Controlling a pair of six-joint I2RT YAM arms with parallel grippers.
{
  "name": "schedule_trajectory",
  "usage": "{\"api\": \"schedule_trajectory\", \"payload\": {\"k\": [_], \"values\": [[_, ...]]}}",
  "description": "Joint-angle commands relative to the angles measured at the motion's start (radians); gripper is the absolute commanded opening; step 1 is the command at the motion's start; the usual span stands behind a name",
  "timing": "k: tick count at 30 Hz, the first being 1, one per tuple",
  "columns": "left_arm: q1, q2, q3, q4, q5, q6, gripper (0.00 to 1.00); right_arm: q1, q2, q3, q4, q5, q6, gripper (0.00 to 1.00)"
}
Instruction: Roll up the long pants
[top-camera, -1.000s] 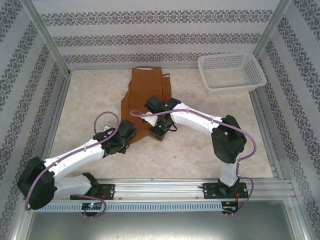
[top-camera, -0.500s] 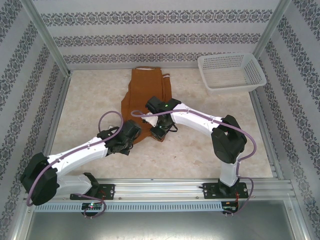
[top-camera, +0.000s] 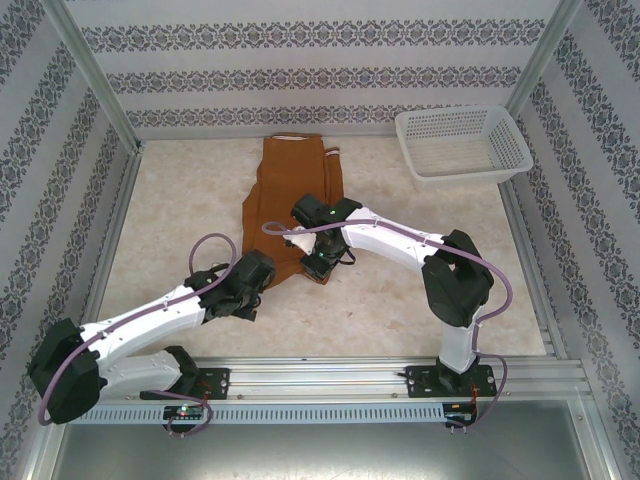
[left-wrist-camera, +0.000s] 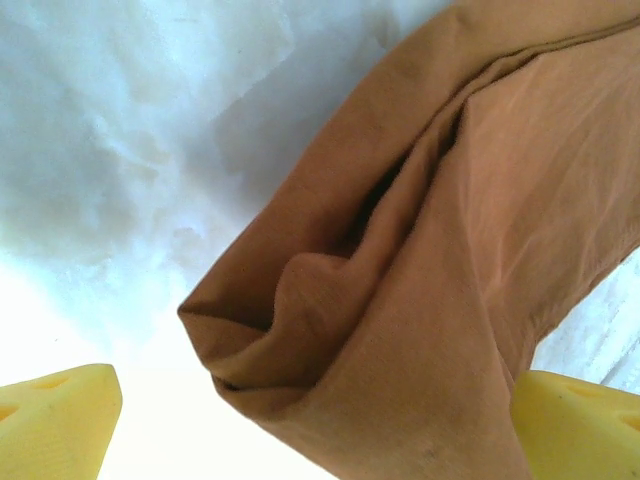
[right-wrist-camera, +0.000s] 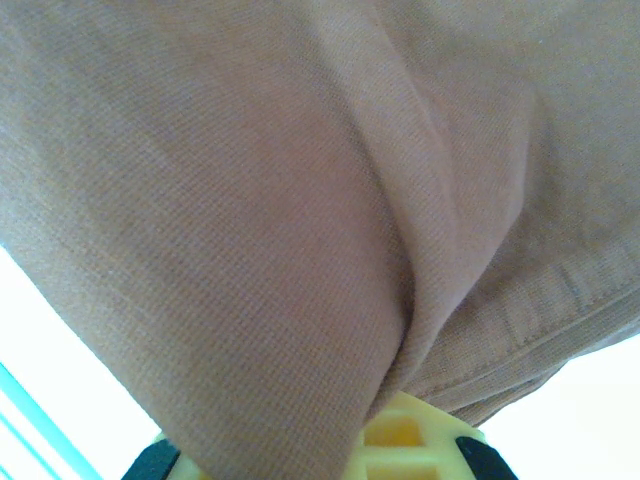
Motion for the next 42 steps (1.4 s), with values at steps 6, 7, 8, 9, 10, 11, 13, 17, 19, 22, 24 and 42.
{"api": "schedule_trajectory", "payload": {"k": [6, 7, 8, 9, 10, 11, 13, 17, 19, 22, 24, 42], "values": [[-0.014, 0.1, 0.007, 0.111, -0.149, -0.054, 1.0, 0.012, -0.015, 0.025, -0.011, -0.034, 0.007, 0.0], [-0.014, 0.106, 0.016, 0.107, -0.167, -0.054, 1.0, 0.013, -0.016, 0.026, -0.017, -0.034, 0.004, 0.0], [-0.012, 0.107, 0.023, 0.097, -0.185, -0.054, 0.96, 0.013, -0.018, 0.026, -0.023, -0.036, 0.002, 0.0], [-0.009, 0.103, 0.034, 0.075, -0.207, -0.057, 0.74, 0.013, -0.021, 0.028, -0.03, -0.035, -0.004, 0.0], [-0.003, 0.093, 0.047, 0.042, -0.231, -0.055, 0.53, 0.012, -0.025, 0.028, -0.037, -0.032, -0.011, 0.0], [0.003, 0.082, 0.056, 0.008, -0.257, -0.053, 0.37, 0.01, -0.027, 0.028, -0.044, -0.027, -0.017, 0.0], [0.032, 0.05, 0.084, -0.071, -0.303, -0.035, 0.09, 0.0, -0.024, 0.035, -0.063, -0.028, -0.032, 0.0], [0.104, 0.007, 0.116, -0.164, -0.338, -0.001, 0.0, -0.03, 0.012, 0.083, -0.1, -0.07, -0.051, 0.0], [0.132, 0.01, 0.133, -0.182, -0.337, 0.028, 0.0, -0.046, 0.045, 0.122, -0.12, -0.098, -0.061, 0.0], [0.163, 0.072, 0.176, -0.18, -0.313, 0.09, 0.0, -0.067, 0.118, 0.21, -0.187, -0.134, -0.088, 0.0], [0.195, 0.145, 0.224, -0.187, -0.269, 0.141, 0.0, -0.079, 0.167, 0.264, -0.228, -0.15, -0.112, 0.0], [0.378, 0.683, 0.559, -0.256, -0.044, 0.404, 0.0, -0.172, 0.344, 0.4, -0.245, -0.042, -0.074, 0.84]]}}
